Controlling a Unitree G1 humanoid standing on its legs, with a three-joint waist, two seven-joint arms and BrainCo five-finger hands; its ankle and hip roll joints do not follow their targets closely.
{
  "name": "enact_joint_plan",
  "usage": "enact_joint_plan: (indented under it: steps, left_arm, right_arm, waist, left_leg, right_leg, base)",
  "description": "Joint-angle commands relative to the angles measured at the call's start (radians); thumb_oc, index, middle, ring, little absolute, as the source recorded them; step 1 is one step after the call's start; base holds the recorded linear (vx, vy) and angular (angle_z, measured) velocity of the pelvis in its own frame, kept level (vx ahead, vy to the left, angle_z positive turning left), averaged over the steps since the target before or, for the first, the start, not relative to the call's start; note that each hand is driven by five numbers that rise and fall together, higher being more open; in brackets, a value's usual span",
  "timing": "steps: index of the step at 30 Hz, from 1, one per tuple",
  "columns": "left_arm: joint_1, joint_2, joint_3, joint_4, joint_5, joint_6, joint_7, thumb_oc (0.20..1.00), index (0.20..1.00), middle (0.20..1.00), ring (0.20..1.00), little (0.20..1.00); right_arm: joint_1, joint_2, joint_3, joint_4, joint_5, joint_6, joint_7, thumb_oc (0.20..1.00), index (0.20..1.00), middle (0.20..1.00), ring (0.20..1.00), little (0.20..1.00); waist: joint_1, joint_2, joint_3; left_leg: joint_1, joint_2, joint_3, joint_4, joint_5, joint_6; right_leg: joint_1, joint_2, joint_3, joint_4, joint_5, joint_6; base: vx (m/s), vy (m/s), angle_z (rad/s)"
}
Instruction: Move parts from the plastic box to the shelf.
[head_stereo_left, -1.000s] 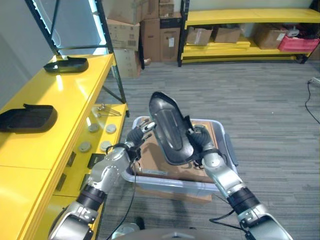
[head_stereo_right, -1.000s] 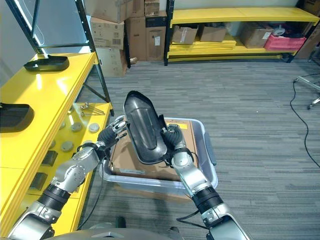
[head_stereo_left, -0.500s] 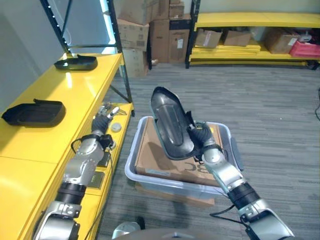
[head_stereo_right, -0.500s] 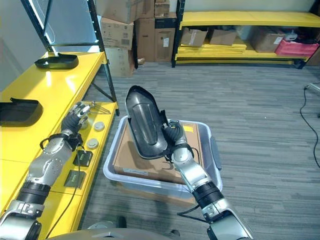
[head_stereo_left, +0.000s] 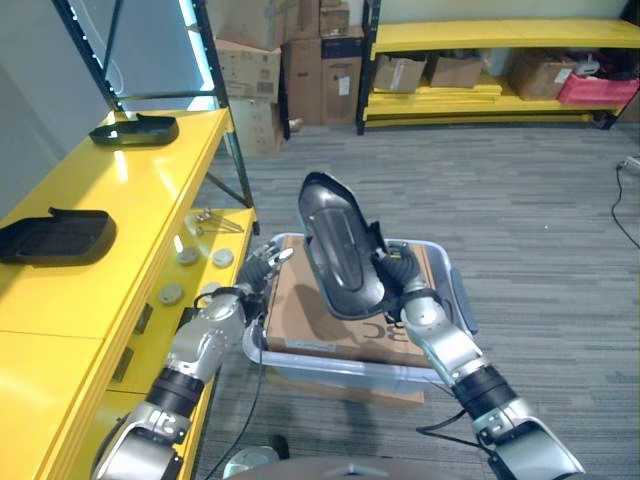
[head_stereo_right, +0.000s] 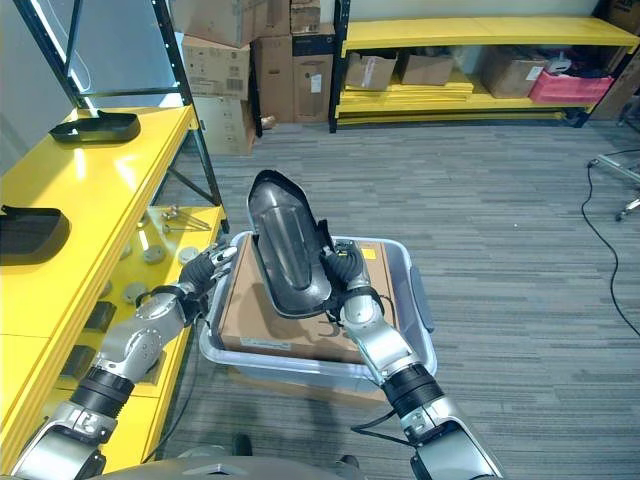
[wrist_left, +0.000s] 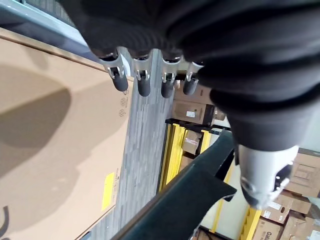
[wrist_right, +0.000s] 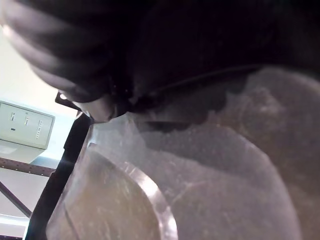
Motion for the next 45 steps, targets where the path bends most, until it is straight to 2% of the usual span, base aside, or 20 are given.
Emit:
enact_joint_plan:
  steps: [1,11,25,33,40,42,45]
  left_arm:
    - [-0.106,-0.012,-0.058,0.051,0.015,-0.013,-0.007,1.0,1.0,1.0,1.0,1.0]
    - [-0.132,-0.033,-0.108,0.014,-0.017,-0.011,-0.04,1.0,1.0,1.0,1.0,1.0]
    - [-0.163,-0.056,-0.171,-0.079,-0.082,-0.046,-0.098,1.0,1.0,1.0,1.0,1.0]
    - [-0.182,-0.08,-0.226,-0.094,-0.09,0.013,-0.093,1.0,1.0,1.0,1.0,1.0]
    - [-0.19,-0.106,-0.29,-0.056,-0.045,0.032,-0.087,1.0,1.0,1.0,1.0,1.0]
    - [-0.193,-0.115,-0.31,-0.038,-0.032,0.007,-0.076,0.2,0.2,0.2,0.2,0.2]
    - [-0.195,-0.119,-0.32,-0.031,-0.02,-0.016,-0.075,0.2,0.2,0.2,0.2,0.2]
  right_arm:
    - [-0.117,0.025,-0.014,-0.004,-0.006,-0.096,-0.006,0.2,0.2,0.2,0.2,0.2]
    - [-0.141,0.05,0.01,0.007,-0.012,-0.083,0.017,0.2,0.2,0.2,0.2,0.2]
    - [-0.179,0.073,0.047,0.014,-0.003,-0.076,0.022,0.2,0.2,0.2,0.2,0.2]
    - [-0.183,0.088,0.052,0.019,0.003,-0.086,0.025,0.2,0.2,0.2,0.2,0.2]
    - [-0.194,0.103,0.057,0.017,0.007,-0.082,0.026,0.2,0.2,0.2,0.2,0.2]
    - [-0.199,0.109,0.062,0.019,0.008,-0.078,0.025,0.2,0.2,0.2,0.2,0.2]
    - [-0.202,0.111,0.066,0.017,0.011,-0.069,0.027,0.2,0.2,0.2,0.2,0.2]
  waist:
    - [0.03,-0.002,-0.036]
    - [0.024,-0.003,-0.038]
    - [0.023,-0.005,-0.04]
    - [0.01,-0.009,-0.043]
    - [-0.003,-0.012,-0.042]
    - [-0.007,-0.012,-0.041]
    - [-0.011,-0.013,-0.043]
  left_leg:
    - [0.011,0.025,0.045,0.021,-0.1,-0.017]
    - [0.003,0.024,0.057,0.02,-0.086,-0.01]
    - [0.008,0.025,0.061,0.013,-0.086,-0.011]
    - [0.01,0.024,0.068,0.011,-0.086,-0.008]
    - [0.012,0.025,0.075,0.009,-0.087,-0.006]
    - [0.013,0.025,0.077,0.009,-0.087,-0.006]
    - [0.015,0.026,0.081,0.006,-0.088,-0.006]
  right_leg:
    - [-0.004,-0.03,-0.016,0.066,-0.118,0.073]
    - [-0.013,-0.03,-0.021,0.063,-0.101,0.066]
    - [-0.012,-0.033,-0.026,0.063,-0.098,0.069]
    - [-0.017,-0.032,-0.018,0.066,-0.097,0.071]
    - [-0.022,-0.032,-0.008,0.07,-0.098,0.073]
    - [-0.024,-0.032,-0.004,0.07,-0.098,0.073]
    - [-0.023,-0.033,-0.003,0.068,-0.097,0.076]
  base:
    - [0.0,0.0,0.0]
    - [-0.01,0.0,-0.01]
    - [0.0,0.0,0.0]
    - [0.0,-0.001,-0.04]
    - [0.0,-0.003,-0.03]
    - [0.0,0.0,0.0]
    - [0.0,0.0,0.0]
